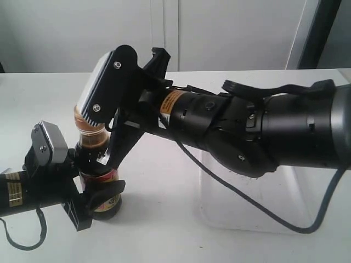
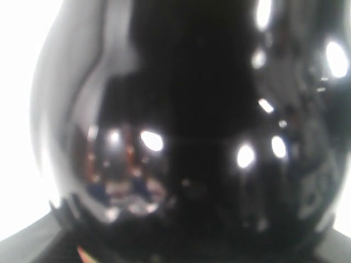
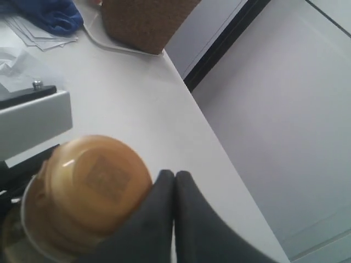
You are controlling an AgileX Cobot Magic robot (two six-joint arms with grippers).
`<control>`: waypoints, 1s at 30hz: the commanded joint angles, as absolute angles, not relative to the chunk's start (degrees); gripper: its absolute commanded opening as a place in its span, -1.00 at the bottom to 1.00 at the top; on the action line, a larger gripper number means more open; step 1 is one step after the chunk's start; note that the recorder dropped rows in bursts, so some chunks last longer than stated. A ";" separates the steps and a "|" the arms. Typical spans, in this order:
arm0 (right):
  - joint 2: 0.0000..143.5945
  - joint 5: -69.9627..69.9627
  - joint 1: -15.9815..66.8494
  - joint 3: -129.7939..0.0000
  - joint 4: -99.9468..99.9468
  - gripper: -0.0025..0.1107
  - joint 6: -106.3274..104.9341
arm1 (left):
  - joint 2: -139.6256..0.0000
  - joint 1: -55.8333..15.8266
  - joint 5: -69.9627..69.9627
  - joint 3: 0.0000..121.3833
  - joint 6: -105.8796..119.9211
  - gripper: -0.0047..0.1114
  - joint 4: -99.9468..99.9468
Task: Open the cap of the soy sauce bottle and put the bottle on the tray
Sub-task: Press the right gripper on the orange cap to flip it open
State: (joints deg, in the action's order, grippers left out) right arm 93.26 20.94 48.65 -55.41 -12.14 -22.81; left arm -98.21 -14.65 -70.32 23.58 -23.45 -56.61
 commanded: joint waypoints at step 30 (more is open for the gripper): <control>95.04 20.40 48.64 -54.77 -1.28 -0.96 -37.97 | -98.34 -14.98 -69.96 23.46 -24.17 -0.92 -57.89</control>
